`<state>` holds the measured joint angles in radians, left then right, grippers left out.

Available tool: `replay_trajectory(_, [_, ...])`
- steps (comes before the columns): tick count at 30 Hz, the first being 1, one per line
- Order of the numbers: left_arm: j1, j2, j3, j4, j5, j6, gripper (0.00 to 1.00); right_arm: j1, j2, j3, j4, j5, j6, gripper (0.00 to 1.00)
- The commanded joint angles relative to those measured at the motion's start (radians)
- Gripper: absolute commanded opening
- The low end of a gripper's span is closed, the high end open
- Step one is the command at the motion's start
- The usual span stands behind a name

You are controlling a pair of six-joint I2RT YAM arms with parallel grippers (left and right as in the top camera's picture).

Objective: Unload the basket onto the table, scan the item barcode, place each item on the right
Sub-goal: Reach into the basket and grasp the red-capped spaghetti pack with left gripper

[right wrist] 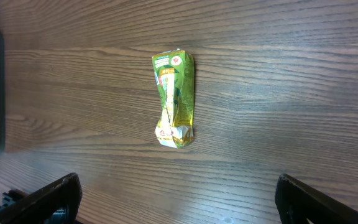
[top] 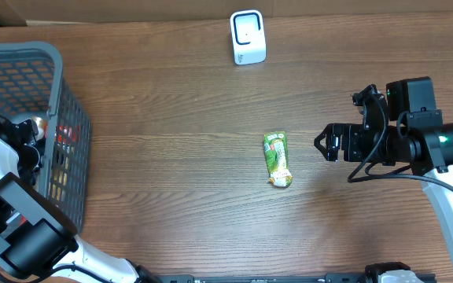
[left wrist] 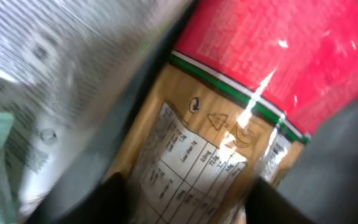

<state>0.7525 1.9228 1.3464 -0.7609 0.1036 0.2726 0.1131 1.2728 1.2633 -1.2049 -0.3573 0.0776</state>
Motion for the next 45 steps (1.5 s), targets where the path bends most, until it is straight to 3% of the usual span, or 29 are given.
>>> replay_trajectory(1, [-0.007,0.085,-0.053,-0.043,-0.009,-0.011,0.06,0.005,-0.003,0.006,0.003,0.009,-0.008,1.0])
replay_trajectory(8, [-0.007,0.075,-0.048,-0.051,-0.01,-0.026,0.04,0.005,-0.003,0.006,0.001,0.009,-0.008,1.0])
replay_trajectory(17, [-0.007,0.002,0.18,-0.199,-0.01,-0.125,0.04,0.005,-0.003,0.006,-0.002,0.009,-0.008,1.0])
replay_trajectory(22, [-0.007,-0.004,0.182,-0.228,-0.012,-0.131,0.04,0.005,-0.003,0.006,0.0,0.009,-0.008,1.0])
replay_trajectory(23, [-0.007,-0.002,0.168,-0.227,-0.017,-0.131,0.09,0.005,-0.003,0.006,0.001,0.009,-0.008,1.0])
replay_trajectory(26, [-0.007,0.012,0.11,-0.211,-0.036,-0.131,0.59,0.005,-0.003,0.006,0.003,0.009,-0.008,1.0])
replay_trajectory(28, [-0.007,0.019,0.056,-0.183,-0.036,-0.132,1.0,0.005,-0.003,0.006,0.003,0.009,-0.008,1.0])
replay_trajectory(29, [-0.007,0.021,0.024,-0.16,-0.036,-0.131,1.0,0.005,-0.003,0.006,0.003,0.009,-0.008,1.0])
replay_trajectory(38, [-0.007,0.021,-0.22,0.064,-0.036,-0.132,0.96,0.005,-0.003,0.006,0.001,0.009,-0.007,1.0])
replay_trajectory(40, [-0.007,0.021,-0.218,0.07,-0.034,-0.132,0.76,0.005,-0.003,0.006,0.0,0.009,-0.007,1.0])
replay_trajectory(42, [-0.007,0.021,-0.216,0.077,-0.032,-0.134,0.44,0.005,-0.003,0.006,-0.001,0.009,-0.007,1.0])
replay_trajectory(45, [-0.007,0.021,-0.204,0.078,-0.032,-0.172,0.08,0.005,-0.003,0.006,-0.002,0.009,-0.007,1.0])
